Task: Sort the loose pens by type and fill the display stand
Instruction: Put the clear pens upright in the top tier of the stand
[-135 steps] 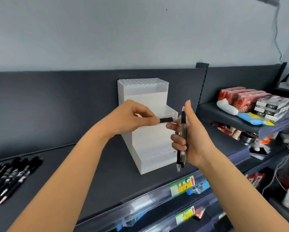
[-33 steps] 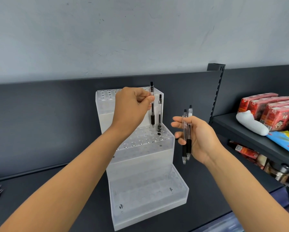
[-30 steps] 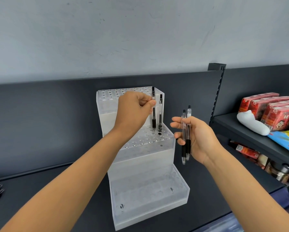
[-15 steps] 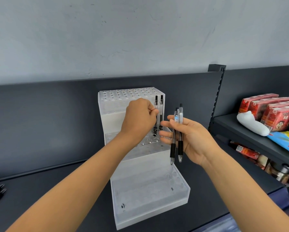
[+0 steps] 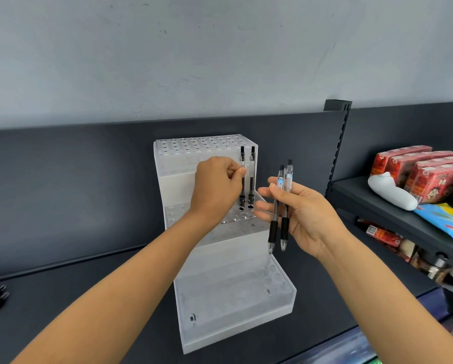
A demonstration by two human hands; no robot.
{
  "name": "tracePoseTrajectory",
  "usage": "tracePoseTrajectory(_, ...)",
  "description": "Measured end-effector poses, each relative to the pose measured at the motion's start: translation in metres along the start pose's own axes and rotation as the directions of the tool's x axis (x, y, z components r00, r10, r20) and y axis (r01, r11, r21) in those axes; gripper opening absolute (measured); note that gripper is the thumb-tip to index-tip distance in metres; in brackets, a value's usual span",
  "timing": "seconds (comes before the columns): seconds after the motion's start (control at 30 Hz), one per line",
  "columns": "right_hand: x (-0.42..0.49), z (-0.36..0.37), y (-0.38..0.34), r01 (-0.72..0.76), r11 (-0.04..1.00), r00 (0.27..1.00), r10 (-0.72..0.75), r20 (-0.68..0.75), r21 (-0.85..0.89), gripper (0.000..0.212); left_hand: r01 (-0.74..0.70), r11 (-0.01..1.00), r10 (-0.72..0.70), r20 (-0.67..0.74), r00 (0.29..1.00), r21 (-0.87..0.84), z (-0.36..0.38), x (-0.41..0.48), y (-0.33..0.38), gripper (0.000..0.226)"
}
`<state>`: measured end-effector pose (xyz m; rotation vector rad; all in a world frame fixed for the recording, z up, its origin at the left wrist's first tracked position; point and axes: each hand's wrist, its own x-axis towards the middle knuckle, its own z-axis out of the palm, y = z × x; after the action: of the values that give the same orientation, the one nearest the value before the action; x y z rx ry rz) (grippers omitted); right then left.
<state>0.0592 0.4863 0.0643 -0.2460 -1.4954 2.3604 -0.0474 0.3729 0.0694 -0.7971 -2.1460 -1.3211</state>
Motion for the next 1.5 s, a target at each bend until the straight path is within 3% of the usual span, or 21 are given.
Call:
tracePoseTrajectory(0.43, -0.003, -0.003, 0.0, -0.021, 1.0, 0.999, 0.021, -0.031, -0.011, 0.012, -0.005, 0.9, -0.126, 0.27, 0.955, 0.436, -0.012, 0.034, 0.027, 0.011)
tracePoseTrajectory(0.63, -0.002, -0.004, 0.0, -0.029, 0.999, 0.998, 0.027, -0.058, -0.034, 0.022, -0.079, 0.79, -0.193, 0.368, 0.909, 0.608, -0.017, 0.043, 0.047, 0.027)
tracePoseTrajectory(0.83, -0.002, -0.008, -0.001, -0.049, 0.999, 0.997, 0.048, -0.059, -0.017, 0.018, -0.026, 0.839, -0.24, 0.413, 0.879, 0.543, -0.019, 0.052, 0.045, 0.01)
tracePoseTrajectory(0.93, -0.001, -0.01, -0.003, -0.052, 0.999, 0.997, 0.051, -0.062, -0.015, 0.019, -0.028, 0.881, -0.182, 0.391, 0.902, 0.473, -0.023, 0.048, 0.04, 0.03)
tracePoseTrajectory(1.17, 0.002, -0.011, -0.003, -0.066, 0.998, 0.997, 0.065, -0.052, -0.012, 0.026, -0.062, 0.948, -0.035, 0.295, 0.955, 0.312, -0.011, 0.034, 0.017, 0.035)
tracePoseTrajectory(1.33, 0.005, -0.014, -0.001, -0.076, 0.997, 0.996, 0.076, -0.052, -0.011, 0.029, -0.048, 0.955, -0.028, 0.25, 0.968, 0.294, -0.013, 0.032, 0.012, 0.033)
tracePoseTrajectory(1.5, 0.007, -0.016, 0.004, -0.097, 0.995, 0.994, 0.096, -0.052, -0.024, 0.028, -0.096, 0.898, -0.07, 0.354, 0.933, 0.43, -0.009, 0.037, 0.022, 0.033)
